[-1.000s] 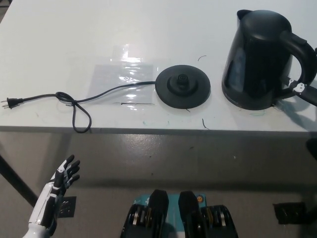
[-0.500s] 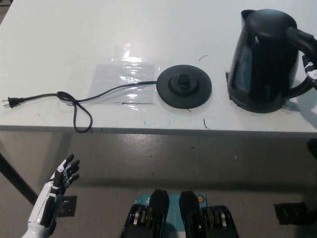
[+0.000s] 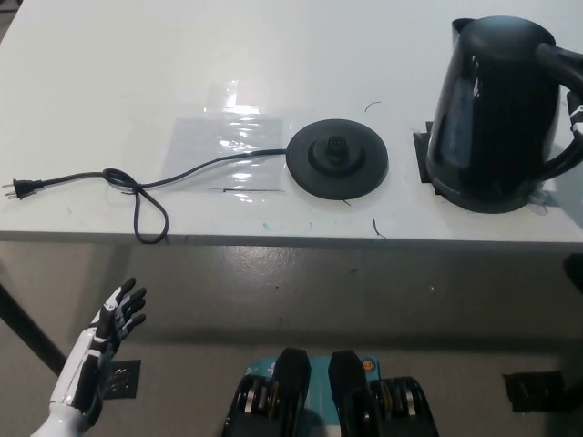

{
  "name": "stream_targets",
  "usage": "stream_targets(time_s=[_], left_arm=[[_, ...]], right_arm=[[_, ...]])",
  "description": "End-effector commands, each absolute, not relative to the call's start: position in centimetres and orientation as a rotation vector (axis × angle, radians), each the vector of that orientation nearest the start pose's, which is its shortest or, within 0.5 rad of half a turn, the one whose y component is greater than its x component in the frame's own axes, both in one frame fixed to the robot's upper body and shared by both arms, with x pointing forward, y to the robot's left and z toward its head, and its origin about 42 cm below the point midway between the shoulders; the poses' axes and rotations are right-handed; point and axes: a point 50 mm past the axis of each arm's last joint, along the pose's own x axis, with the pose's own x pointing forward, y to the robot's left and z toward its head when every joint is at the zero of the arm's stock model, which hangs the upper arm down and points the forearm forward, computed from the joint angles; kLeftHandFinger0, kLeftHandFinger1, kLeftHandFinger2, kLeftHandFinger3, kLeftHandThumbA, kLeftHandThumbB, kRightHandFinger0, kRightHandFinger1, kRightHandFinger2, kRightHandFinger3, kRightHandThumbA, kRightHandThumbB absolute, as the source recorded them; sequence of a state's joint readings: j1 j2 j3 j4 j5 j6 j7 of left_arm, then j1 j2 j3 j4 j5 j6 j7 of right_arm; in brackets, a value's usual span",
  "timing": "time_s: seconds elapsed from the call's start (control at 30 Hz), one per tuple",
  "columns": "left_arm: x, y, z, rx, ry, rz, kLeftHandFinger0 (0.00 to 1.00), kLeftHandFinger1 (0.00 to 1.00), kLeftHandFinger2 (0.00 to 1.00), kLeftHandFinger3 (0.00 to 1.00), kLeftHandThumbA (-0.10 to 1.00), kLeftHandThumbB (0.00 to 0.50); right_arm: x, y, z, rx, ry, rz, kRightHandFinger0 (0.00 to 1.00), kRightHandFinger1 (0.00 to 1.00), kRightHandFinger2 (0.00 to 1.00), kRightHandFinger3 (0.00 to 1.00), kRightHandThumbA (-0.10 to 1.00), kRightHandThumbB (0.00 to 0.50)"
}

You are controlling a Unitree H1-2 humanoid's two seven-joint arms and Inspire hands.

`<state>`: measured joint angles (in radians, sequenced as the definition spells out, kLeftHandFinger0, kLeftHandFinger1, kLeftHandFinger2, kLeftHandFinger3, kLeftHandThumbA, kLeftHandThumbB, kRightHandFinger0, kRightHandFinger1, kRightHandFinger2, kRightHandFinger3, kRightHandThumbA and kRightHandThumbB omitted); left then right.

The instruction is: A kettle and its base are kept separately on the desk infront of the robot and the robot uses its right hand to lift the kettle by its handle and places it on its base to align it correctly.

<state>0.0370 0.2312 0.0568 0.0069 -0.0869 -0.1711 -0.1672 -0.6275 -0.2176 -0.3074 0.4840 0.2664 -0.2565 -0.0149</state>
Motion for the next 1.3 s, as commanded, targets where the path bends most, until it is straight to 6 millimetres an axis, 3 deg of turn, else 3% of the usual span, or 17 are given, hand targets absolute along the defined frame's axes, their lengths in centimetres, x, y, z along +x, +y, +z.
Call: stream_targets(time_s=[0.0,0.1,0.2,0.57,1.17,1.27], left_arm=[[27.5,30.1,11.7,0.158,-0.198,-0.141,1.0,1.0,1.0,1.0,1.0,0.232],[27.4,30.1,11.7,0.154,-0.2,-0.142,1.0,1.0,1.0,1.0,1.0,0.224],[27.4,30.1,11.7,0.146,-0.202,-0.144,1.0,1.0,1.0,1.0,1.0,0.211],[27.5,30.1,11.8,0.149,-0.202,-0.148,1.0,1.0,1.0,1.0,1.0,0.206],[27.6,30.4,11.9,0.151,-0.208,-0.147,1.0,1.0,1.0,1.0,1.0,0.193],[27.5,30.3,11.9,0.149,-0.207,-0.146,1.0,1.0,1.0,1.0,1.0,0.199]], right_arm=[[47.3,-32.8,27.8,0.0,-0.558,-0.301,0.0,0.28,0.79,0.8,-0.1,0.164],[47.2,-32.2,27.8,-0.026,-0.581,-0.319,0.0,0.25,0.78,0.83,-0.1,0.151],[47.3,-31.2,28.3,-0.033,-0.607,-0.386,0.0,0.14,0.66,0.79,-0.1,0.14],[47.7,-27.1,31.0,-0.005,-0.782,-0.525,0.0,0.11,0.58,0.7,-0.1,0.102],[47.2,-27.0,30.4,-0.03,-0.776,-0.509,0.0,0.06,0.53,0.68,-0.1,0.116],[46.9,-26.8,30.8,-0.132,-0.842,-0.536,0.0,0.08,0.58,0.69,-0.1,0.125]])
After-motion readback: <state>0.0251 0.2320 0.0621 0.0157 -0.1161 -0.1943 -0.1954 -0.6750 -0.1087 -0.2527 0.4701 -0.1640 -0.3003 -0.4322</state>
